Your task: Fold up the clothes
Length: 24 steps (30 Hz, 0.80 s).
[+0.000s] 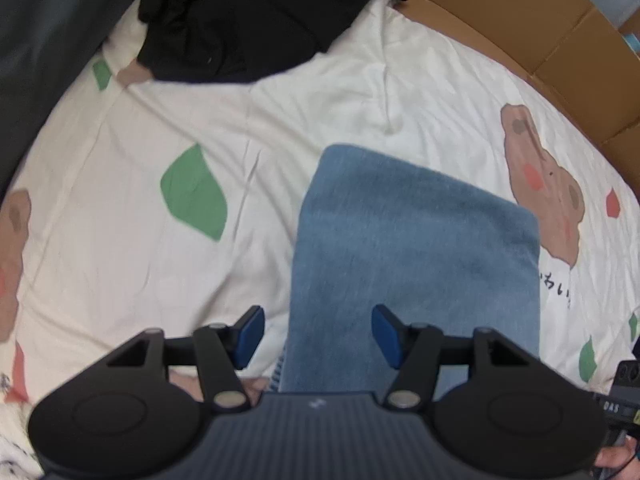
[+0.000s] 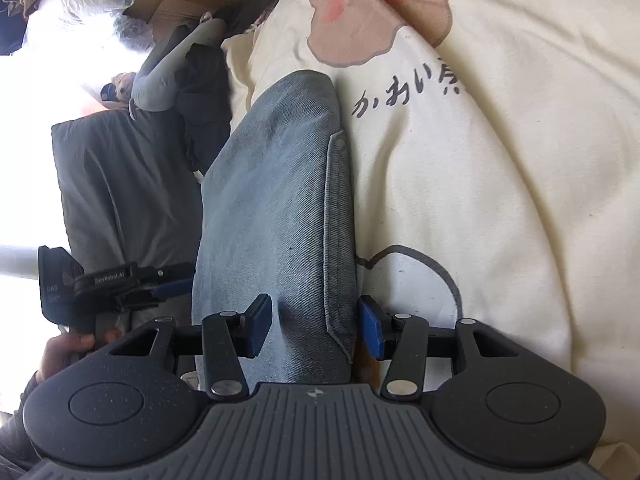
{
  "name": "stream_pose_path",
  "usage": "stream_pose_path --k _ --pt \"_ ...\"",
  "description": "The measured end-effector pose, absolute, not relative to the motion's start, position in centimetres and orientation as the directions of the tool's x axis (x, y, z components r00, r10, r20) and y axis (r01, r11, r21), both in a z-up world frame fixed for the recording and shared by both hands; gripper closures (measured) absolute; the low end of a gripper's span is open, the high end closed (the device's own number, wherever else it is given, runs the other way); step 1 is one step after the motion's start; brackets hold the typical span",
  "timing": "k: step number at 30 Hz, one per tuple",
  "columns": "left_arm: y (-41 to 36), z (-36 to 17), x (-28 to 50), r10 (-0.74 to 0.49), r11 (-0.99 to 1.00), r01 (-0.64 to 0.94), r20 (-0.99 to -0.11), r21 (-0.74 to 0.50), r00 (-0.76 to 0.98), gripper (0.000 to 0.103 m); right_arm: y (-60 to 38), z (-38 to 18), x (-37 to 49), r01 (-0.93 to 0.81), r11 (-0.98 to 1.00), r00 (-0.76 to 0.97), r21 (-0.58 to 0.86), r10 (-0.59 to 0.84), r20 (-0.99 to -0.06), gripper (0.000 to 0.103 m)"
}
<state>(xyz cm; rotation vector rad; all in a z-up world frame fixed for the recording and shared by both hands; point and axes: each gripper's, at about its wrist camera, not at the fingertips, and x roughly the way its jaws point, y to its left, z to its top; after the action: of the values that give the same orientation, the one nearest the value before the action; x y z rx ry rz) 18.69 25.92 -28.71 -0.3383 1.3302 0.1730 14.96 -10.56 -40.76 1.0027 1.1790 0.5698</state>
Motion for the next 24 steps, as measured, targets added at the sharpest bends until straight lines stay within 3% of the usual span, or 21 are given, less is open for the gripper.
stream_pose_path --k 3,5,11,19,22,24 --pt "26.0 -29.5 17.6 -0.091 0.926 -0.336 -0.966 -0.171 0.243 0.04 -10.3 -40.5 14.9 0.103 0.488 0.322 0.866 0.808 -0.494 0.055" --pt "26.1 -30.2 16.9 -0.09 0.917 -0.356 -0.964 -0.177 0.249 0.04 -10.3 -40.4 14.7 0.098 0.51 0.331 0.855 0.793 -0.511 0.067" --pt "26.8 -31.9 15.1 -0.146 0.884 -0.396 -0.95 -0.25 0.275 0.037 -10.1 -40.6 15.3 0.116 0.509 0.331 0.853 0.79 -0.517 0.064" --pt "28.1 -33.1 14.2 -0.198 0.863 -0.394 -0.929 -0.317 0.313 0.023 -9.3 -41.2 16.7 0.114 0.507 0.307 0.854 0.8 -0.516 0.062" --pt "28.8 -33.9 13.9 -0.243 0.827 -0.425 -0.915 -0.368 0.321 0.024 -9.2 -41.6 17.0 0.122 0.487 0.292 0.865 0.815 -0.5 0.062" --pt "28.9 -34.1 13.8 -0.267 0.817 -0.422 -0.907 -0.392 0.326 0.031 -9.1 -41.1 17.2 0.096 0.507 0.284 0.857 0.811 -0.511 0.066"
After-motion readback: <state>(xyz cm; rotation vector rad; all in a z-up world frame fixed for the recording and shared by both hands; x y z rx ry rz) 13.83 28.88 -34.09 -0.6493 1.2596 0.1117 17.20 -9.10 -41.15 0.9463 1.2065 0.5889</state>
